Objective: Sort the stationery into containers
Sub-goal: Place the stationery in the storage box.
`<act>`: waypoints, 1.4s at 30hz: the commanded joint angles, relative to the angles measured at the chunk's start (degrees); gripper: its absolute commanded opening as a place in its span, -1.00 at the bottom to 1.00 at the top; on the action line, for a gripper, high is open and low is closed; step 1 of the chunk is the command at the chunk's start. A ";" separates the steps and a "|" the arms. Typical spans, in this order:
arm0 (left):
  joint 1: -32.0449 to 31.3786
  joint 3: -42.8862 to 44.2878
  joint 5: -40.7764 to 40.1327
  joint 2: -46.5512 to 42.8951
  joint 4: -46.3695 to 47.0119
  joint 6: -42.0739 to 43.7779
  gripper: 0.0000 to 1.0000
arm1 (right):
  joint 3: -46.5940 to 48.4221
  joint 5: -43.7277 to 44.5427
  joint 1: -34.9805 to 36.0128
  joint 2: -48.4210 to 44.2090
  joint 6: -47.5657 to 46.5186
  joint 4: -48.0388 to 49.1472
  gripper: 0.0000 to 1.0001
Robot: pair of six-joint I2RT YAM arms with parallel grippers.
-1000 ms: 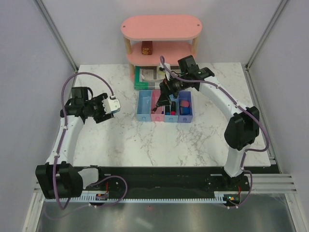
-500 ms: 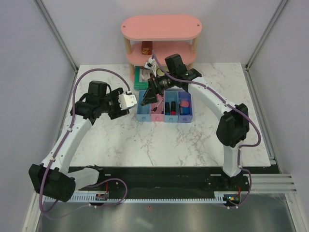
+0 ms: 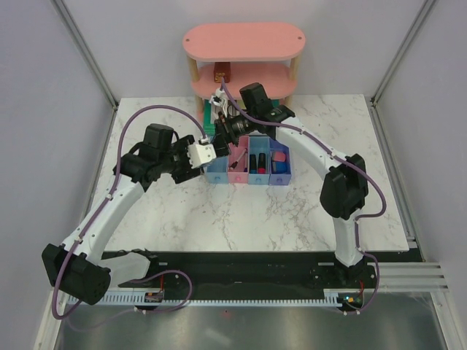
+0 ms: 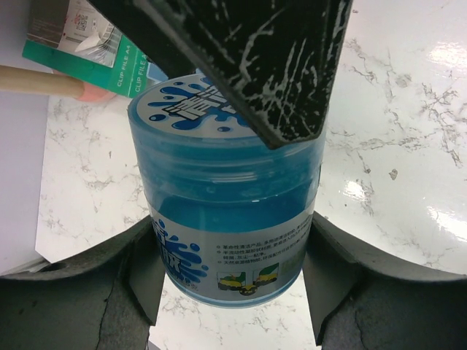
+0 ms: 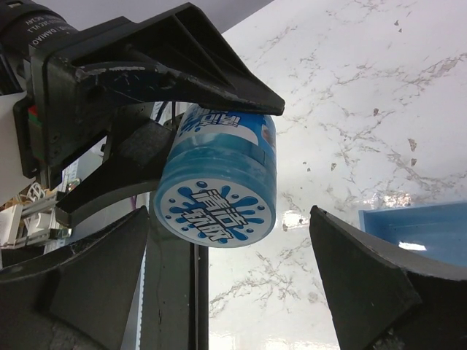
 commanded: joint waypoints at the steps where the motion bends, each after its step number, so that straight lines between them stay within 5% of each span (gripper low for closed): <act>1: -0.34 1.66 -0.02 -0.49 3.02 -2.72 0.07 | 2.66 -0.46 0.57 0.56 0.52 2.62 0.96; 11: -0.61 2.01 0.16 -0.05 2.93 -3.60 0.07 | 4.16 0.24 2.24 1.62 0.43 2.71 0.96; 20: -0.70 2.45 -0.63 -0.13 3.37 -3.42 0.06 | 2.23 0.51 2.50 1.09 -0.01 2.80 0.51; 24: -0.61 1.66 -1.42 -0.22 4.25 -3.86 0.05 | 1.18 0.42 2.42 -0.05 -0.27 2.80 0.01; 30: -0.61 0.60 -2.65 -0.75 5.83 -4.65 0.03 | -0.06 0.07 2.42 -1.28 -0.27 2.62 0.32; 34: -0.70 0.78 -2.92 -0.84 6.10 -4.92 0.02 | -0.67 -0.02 2.42 -1.72 -0.36 2.71 0.31; 37: -0.70 0.69 -3.35 -0.84 6.53 -5.09 0.02 | -1.46 -0.02 2.42 -2.07 -0.27 2.71 0.01; 38: -0.70 0.69 -3.53 -0.75 6.80 -5.18 0.02 | -1.81 -0.02 2.42 -2.16 -0.27 2.71 -0.54; 40: -0.70 0.43 -4.14 -0.75 7.32 -5.97 0.02 | -1.99 -0.02 2.42 -2.25 -0.27 2.62 -0.96; 42: -0.70 -0.10 -4.76 -0.84 7.85 -7.02 0.09 | -2.08 0.33 2.42 -2.60 -0.27 2.71 -1.00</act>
